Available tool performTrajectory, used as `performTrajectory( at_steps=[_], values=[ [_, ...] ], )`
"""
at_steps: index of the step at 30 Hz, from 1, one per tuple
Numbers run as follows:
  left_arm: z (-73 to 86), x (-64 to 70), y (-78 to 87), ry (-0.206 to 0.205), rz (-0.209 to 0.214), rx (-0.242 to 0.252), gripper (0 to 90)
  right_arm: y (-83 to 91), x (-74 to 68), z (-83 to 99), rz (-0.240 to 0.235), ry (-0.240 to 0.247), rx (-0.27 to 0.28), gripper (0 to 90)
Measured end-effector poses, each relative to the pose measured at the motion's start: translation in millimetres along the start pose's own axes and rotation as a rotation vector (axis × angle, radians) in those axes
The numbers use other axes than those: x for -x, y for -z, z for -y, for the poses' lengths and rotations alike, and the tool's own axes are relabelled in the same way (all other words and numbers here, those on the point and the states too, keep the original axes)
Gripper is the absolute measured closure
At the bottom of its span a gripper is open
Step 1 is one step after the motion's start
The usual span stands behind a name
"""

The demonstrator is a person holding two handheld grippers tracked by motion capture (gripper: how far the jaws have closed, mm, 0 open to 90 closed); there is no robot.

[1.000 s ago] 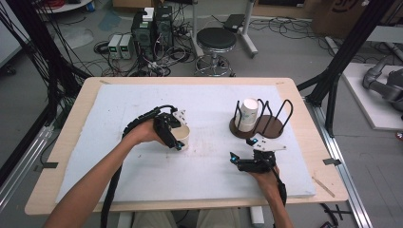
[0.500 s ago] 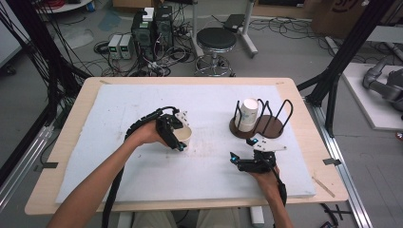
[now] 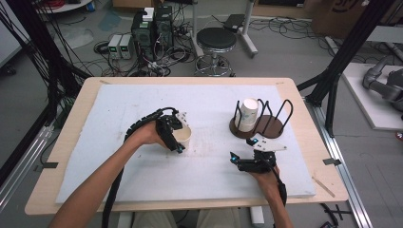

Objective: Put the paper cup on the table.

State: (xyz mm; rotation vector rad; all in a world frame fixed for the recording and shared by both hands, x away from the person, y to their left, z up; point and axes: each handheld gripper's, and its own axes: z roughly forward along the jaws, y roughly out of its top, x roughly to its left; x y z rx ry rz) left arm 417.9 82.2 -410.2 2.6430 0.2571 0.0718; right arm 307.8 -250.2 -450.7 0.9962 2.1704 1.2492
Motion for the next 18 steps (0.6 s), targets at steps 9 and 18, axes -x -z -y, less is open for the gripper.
performTrajectory(
  at_steps=[9,18],
  values=[
    [14.9,2.4,13.8,0.014,-0.006,0.023,19.7,0.3,0.3,0.1,-0.001,-0.004,0.002,15.5],
    [62.1,15.4,41.7,0.086,-0.073,0.115,19.7,0.4,1.1,0.3,-0.008,-0.002,0.006,15.5]
  ],
)
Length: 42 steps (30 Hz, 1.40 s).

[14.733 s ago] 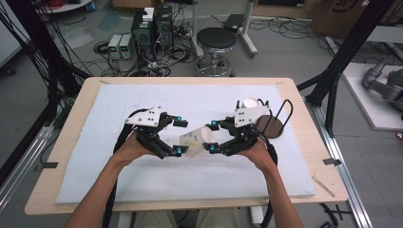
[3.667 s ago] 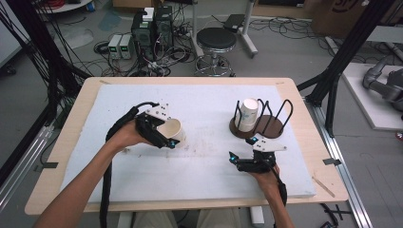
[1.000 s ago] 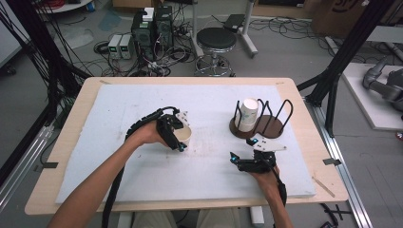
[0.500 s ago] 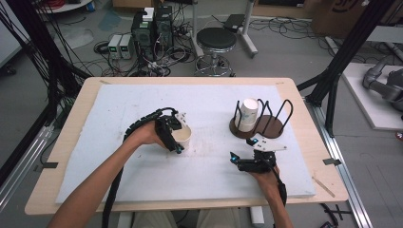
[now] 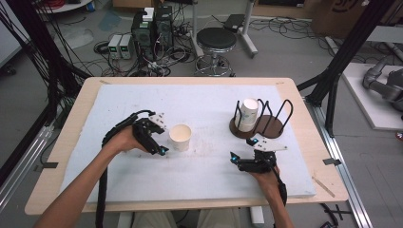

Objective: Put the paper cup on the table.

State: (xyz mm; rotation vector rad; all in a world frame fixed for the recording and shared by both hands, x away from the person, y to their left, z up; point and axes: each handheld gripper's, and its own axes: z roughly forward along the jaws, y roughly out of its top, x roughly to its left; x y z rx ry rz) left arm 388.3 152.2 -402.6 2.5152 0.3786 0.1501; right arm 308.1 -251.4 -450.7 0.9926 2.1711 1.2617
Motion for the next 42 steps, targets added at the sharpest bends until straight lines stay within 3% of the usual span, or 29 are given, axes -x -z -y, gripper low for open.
performTrajectory(
  at_steps=[7,13,21,27,30,42],
  values=[
    [34.1,12.7,33.8,0.062,-0.068,0.109,19.7,0.7,0.2,0.4,0.000,-0.004,0.008,15.5],
    [61.6,29.3,45.5,0.120,-0.118,0.234,19.4,1.2,-0.2,0.5,-0.001,-0.009,0.007,15.5],
    [103.2,47.3,45.6,0.254,-0.232,0.481,18.6,2.5,-0.5,1.2,0.000,-0.010,0.018,15.4],
    [122.2,59.2,34.1,0.303,-0.337,0.624,18.1,2.1,0.4,1.1,-0.002,-0.012,0.020,15.5],
    [128.4,62.3,27.7,0.315,-0.377,0.648,18.0,2.8,0.4,1.4,0.002,-0.014,0.028,15.5],
    [136.4,63.5,21.7,0.334,-0.415,0.704,18.4,4.0,-0.6,2.3,0.002,-0.010,0.037,15.5]
  ],
)
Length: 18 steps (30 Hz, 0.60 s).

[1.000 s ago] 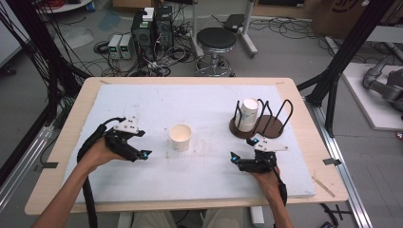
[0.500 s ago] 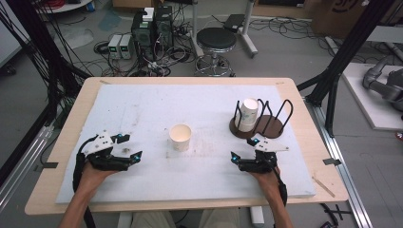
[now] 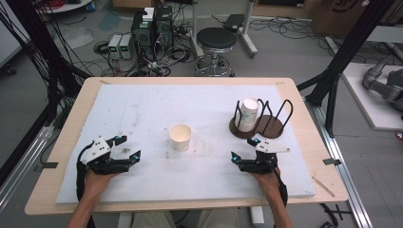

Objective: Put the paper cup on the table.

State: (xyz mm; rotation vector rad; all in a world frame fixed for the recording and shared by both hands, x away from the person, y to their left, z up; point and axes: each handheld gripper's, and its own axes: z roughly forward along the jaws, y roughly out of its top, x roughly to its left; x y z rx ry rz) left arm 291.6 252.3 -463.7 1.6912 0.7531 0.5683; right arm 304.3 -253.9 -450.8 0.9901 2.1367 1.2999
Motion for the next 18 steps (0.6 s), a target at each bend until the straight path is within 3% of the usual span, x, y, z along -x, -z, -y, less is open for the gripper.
performTrajectory(
  at_steps=[5,18],
  values=[
    [-0.1,2.3,-0.8,-0.026,0.002,-0.008,18.1,-0.5,-0.2,-0.2,0.003,0.019,0.001,15.5],
    [0.8,0.4,0.8,-0.004,0.004,0.009,18.0,0.9,-1.2,0.5,0.000,0.017,0.012,15.5]
  ],
)
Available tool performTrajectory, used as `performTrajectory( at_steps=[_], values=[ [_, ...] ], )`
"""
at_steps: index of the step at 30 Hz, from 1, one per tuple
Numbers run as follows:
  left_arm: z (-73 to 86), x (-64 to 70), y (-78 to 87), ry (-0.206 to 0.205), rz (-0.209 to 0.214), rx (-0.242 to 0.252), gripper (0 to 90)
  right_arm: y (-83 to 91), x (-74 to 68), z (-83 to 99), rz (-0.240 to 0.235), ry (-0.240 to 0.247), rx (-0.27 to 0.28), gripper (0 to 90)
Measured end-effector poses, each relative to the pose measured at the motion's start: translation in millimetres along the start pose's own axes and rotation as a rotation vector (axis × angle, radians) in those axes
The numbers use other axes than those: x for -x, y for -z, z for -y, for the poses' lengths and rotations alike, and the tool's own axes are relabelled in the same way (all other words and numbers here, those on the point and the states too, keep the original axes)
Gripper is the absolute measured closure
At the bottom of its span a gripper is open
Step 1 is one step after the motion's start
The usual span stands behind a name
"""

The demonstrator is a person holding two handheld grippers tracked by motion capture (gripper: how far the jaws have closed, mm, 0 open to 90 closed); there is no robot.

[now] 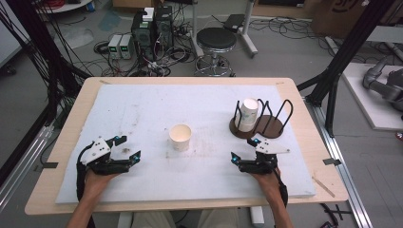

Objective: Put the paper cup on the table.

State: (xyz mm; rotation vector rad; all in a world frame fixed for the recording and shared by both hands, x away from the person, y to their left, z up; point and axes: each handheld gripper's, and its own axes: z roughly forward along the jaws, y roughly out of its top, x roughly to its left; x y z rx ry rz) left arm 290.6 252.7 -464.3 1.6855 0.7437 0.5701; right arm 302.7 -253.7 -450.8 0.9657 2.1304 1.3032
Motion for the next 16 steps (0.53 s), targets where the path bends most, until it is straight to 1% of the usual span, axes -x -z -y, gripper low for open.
performTrajectory(
  at_steps=[3,6,9,16],
  values=[
    [0.1,-0.9,0.1,0.005,0.001,0.002,18.1,0.3,0.4,0.2,0.001,0.004,0.008,15.5],
    [0.0,-0.8,-0.4,0.006,-0.002,-0.003,18.1,0.7,0.4,0.3,-0.002,-0.005,0.005,15.5],
    [-0.1,-0.6,-0.7,0.007,-0.002,-0.006,18.1,0.7,1.0,0.5,-0.003,-0.002,0.012,15.4],
    [0.3,-2.4,0.3,0.025,0.000,0.004,18.0,0.2,2.7,0.2,-0.021,-0.021,0.002,15.5]
  ],
)
